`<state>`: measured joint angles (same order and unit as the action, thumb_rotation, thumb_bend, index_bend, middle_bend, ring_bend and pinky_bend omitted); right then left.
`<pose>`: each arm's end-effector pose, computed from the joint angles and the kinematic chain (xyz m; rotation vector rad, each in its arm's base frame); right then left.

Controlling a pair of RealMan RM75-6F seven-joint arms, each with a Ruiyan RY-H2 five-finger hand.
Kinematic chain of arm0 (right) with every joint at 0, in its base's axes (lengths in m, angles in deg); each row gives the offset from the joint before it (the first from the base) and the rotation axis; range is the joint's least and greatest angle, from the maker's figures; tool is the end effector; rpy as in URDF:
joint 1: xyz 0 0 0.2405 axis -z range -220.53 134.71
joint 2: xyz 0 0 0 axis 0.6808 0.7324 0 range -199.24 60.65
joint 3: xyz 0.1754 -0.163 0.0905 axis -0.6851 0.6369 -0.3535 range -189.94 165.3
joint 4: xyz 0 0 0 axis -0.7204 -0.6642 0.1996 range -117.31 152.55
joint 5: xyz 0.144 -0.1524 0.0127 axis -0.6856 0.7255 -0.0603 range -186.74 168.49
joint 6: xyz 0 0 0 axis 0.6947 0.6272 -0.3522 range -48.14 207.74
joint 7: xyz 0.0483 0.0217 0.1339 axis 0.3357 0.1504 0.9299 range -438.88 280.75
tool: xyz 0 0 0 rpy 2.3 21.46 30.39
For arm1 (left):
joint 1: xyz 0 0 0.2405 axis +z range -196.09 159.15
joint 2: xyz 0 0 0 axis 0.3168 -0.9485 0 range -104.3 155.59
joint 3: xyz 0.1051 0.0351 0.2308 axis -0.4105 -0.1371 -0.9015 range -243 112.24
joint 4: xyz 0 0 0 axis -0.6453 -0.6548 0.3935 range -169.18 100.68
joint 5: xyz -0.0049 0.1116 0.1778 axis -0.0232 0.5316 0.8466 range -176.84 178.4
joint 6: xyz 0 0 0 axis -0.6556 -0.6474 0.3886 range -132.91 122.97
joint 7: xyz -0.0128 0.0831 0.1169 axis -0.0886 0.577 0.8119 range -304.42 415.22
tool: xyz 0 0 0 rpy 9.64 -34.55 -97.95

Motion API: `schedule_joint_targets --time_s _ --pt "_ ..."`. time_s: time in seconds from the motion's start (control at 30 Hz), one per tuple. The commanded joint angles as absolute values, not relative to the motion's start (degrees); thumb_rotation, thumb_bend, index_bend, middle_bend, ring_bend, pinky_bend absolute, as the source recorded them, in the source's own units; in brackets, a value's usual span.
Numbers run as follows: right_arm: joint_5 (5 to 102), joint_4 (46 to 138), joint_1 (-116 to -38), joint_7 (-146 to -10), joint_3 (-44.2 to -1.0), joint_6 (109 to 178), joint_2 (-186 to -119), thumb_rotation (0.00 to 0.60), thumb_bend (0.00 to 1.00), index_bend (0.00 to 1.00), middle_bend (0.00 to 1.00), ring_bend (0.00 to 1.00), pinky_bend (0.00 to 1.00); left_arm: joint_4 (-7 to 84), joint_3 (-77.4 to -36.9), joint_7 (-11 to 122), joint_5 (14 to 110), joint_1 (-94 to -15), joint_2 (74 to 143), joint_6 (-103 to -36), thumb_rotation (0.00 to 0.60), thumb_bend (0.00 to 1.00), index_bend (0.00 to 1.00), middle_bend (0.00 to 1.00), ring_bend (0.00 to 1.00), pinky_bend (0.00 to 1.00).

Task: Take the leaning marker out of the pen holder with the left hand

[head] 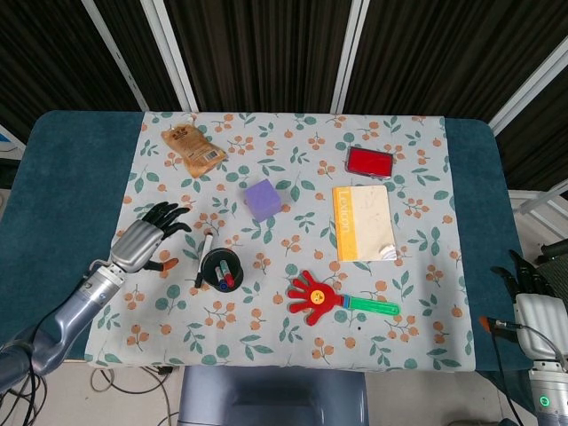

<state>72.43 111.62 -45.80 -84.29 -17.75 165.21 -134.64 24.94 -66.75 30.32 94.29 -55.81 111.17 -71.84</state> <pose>-0.3159 -0.1785 0.1604 1.2899 -0.8937 0.8435 -0.2436 0.3449 0.0351 -1.9413 -0.9212 -1.1317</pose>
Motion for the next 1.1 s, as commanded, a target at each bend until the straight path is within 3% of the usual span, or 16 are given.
schedule_joint_targets --time_s 0.03,0.13,0.37,0.6,0.83,1.1 --pt "72.4 111.6 -45.8 -84.3 -17.8 165.2 -134.6 0.600 0.05 0.24 0.03 0.09 0.19 29.2 -66.4 31.2 93.8 -54.0 107.8 -75.0 0.600 0.19 0.26 0.06 0.00 0.00" --pt "72.4 111.7 -45.8 -84.4 -17.8 165.2 -134.7 0.600 0.05 0.24 0.03 0.09 0.19 33.2 -66.3 34.0 93.6 -52.4 104.5 -77.4 0.600 0.19 0.26 0.06 0.00 0.00" --pt "72.3 111.6 -45.8 -84.6 -17.8 165.2 -134.8 0.600 0.05 0.24 0.03 0.09 0.19 48.8 -65.4 57.4 90.3 -44.1 94.9 -87.3 0.600 0.18 0.22 0.05 0.00 0.00" --pt "72.4 111.6 -45.8 -84.7 -17.8 165.3 -134.8 0.600 0.05 0.24 0.03 0.09 0.19 63.4 -69.1 65.8 87.7 -35.5 87.3 -92.1 0.600 0.19 0.14 0.02 0.00 0.00" --pt "72.6 111.5 -45.8 -84.5 -17.8 165.4 -134.8 0.600 0.05 0.24 0.03 0.09 0.19 65.2 -70.2 64.9 85.9 -29.2 87.6 -96.4 0.600 0.18 0.10 0.02 0.00 0.00" --pt "72.8 111.4 -45.8 -84.1 -17.9 165.6 -134.8 0.600 0.05 0.22 0.03 0.09 0.19 61.3 -69.9 60.5 85.9 -27.9 88.9 -93.7 0.600 0.18 0.09 0.01 0.00 0.00"
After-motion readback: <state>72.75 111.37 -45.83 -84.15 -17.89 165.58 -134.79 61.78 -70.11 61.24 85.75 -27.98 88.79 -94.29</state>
